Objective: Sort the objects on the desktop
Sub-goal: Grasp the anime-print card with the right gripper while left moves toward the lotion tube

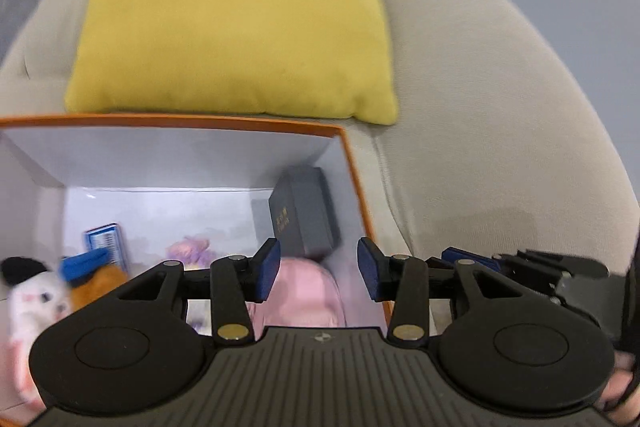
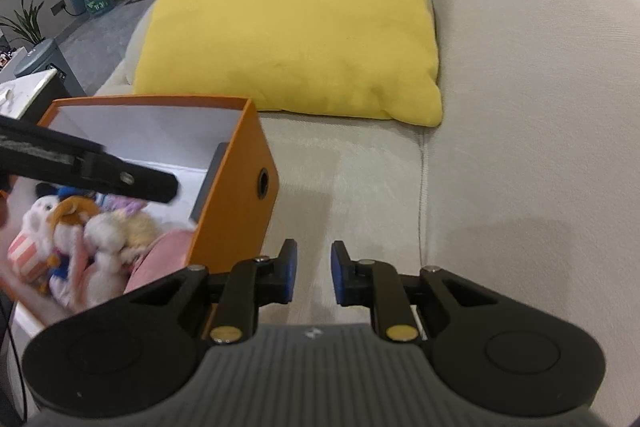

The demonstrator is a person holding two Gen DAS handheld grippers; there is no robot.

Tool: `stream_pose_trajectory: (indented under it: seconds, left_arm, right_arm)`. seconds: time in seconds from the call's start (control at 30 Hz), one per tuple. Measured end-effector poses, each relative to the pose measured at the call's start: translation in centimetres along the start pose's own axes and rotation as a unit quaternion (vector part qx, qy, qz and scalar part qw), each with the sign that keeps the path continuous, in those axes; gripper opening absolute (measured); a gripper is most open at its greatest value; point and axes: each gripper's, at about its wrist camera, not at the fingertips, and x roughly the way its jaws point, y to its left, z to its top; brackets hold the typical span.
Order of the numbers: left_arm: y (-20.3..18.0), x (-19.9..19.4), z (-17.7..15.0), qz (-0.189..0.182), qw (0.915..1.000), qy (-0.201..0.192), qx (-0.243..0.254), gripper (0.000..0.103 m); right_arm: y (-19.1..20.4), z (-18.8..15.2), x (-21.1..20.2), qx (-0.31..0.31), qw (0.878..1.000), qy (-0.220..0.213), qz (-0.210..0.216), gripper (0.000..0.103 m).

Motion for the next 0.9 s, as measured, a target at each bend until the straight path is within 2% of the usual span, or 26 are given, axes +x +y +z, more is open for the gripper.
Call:
stream_pose_trajectory:
  seconds: [0.1, 0.2, 0.3, 0.43, 0.53, 0.6, 0.73, 0.83, 0.9]
  left_arm:
    - [-1.2, -3.4, -2.7, 0.012, 0.9992, -0.017, 0.036, 0.048]
    - [-1.5, -5.9, -5.8, 0.031, 0.9981, -0.021, 0.049, 0.049]
    - [-1.3, -7.5, -8.8, 0.044, 0.9978, -0.015, 0.047, 0.049]
    - [-1.3, -7.8, -12.4, 0.041, 0.9985, -0.001, 0.035, 0.049]
    - [-1.1, -7.1, -15.2, 0.048, 0.9985, 0.012, 0.025, 0.049]
    - [-0.7, -6.4, -16.8, 0.046, 0.9986, 0.023, 0.011, 0.05]
    - [0.4, -4.6, -19.8, 0.058, 0.9977, 0.031, -0.018, 0.05]
    - [1.4, -3.0, -20.8, 0.063, 0.9961, 0.035, -0.052, 0.053]
    - [1.7, -2.1, -21.2, 0.058, 0.9955, 0.035, -0.066, 0.057]
  right_arm:
    - [0.9, -2.6, -2.1, -0.009, 1.0, -0.005, 0.014, 0.021]
    - [2.2, -5.4, -3.0, -0.03, 0.999, 0.002, 0.024, 0.027]
    - [3.6, -7.8, -3.0, -0.063, 0.997, 0.027, 0.034, 0.027]
    - [5.4, -10.1, -1.4, -0.125, 0.989, 0.076, 0.025, 0.027]
    - [6.3, -10.7, -0.2, -0.163, 0.981, 0.101, 0.016, 0.029]
    - [6.9, -10.7, 0.2, -0.185, 0.977, 0.109, 0.015, 0.037]
    - [8.2, -10.7, 1.4, -0.232, 0.964, 0.126, -0.003, 0.038]
    - [8.8, -11.1, 2.3, -0.259, 0.955, 0.146, -0.011, 0.038]
    - [8.9, -11.3, 2.5, -0.265, 0.952, 0.15, -0.014, 0.039]
